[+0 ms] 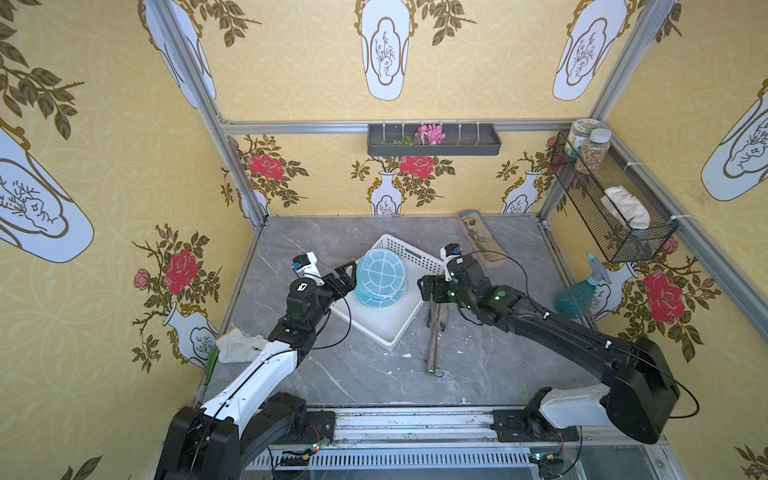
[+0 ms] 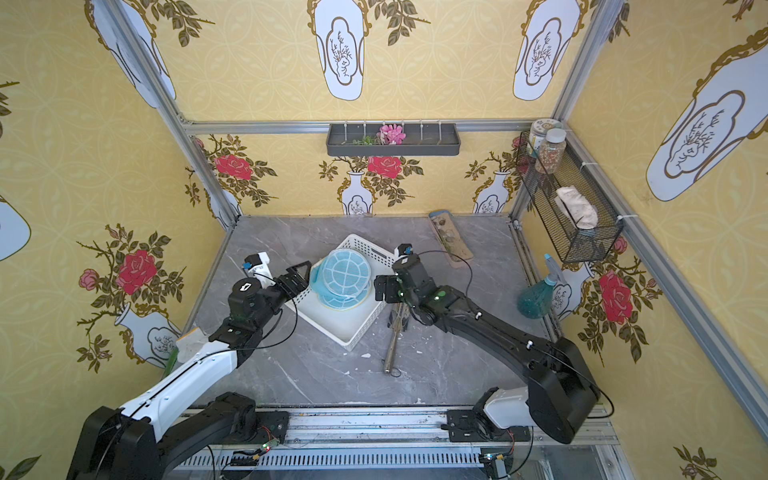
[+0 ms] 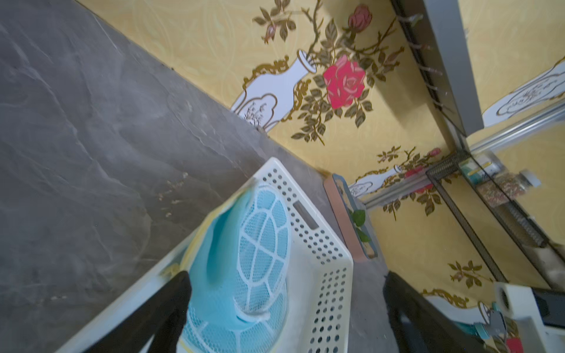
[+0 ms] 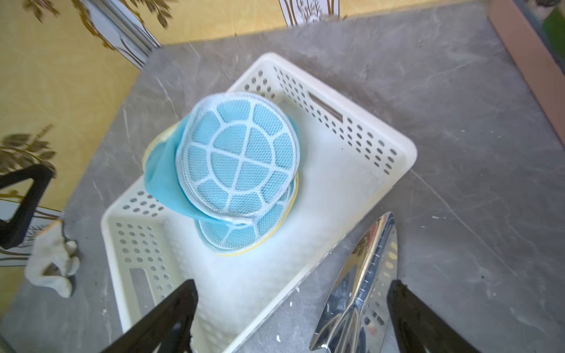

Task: Turn the laundry bag inside out
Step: Pick up the laundry bag and place it in the bin.

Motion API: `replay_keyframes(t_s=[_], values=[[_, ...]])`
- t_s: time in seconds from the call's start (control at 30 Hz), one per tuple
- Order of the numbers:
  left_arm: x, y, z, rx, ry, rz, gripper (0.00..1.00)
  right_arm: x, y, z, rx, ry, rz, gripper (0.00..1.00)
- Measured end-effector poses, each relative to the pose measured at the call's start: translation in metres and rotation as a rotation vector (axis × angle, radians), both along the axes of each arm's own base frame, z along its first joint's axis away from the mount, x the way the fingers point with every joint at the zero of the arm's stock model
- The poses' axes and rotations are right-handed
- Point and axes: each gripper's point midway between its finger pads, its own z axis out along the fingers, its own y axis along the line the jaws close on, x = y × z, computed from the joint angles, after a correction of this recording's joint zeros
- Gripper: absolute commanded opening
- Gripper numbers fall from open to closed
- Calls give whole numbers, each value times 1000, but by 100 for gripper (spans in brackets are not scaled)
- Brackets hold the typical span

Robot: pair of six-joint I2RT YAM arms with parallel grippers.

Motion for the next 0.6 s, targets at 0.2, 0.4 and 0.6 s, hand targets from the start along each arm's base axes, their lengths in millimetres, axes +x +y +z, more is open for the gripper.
replay_keyframes(t_s=[0.2, 0.4, 0.6], values=[[1, -18, -39, 47, 172, -6, 100, -6, -5, -27, -91, 75, -71, 97], [10, -18, -62, 102, 252, 51, 100, -3, -22, -32, -122, 102, -201, 97], [25, -19, -89, 150, 316, 79, 100, -6, -45, -33, -123, 118, -301, 98]])
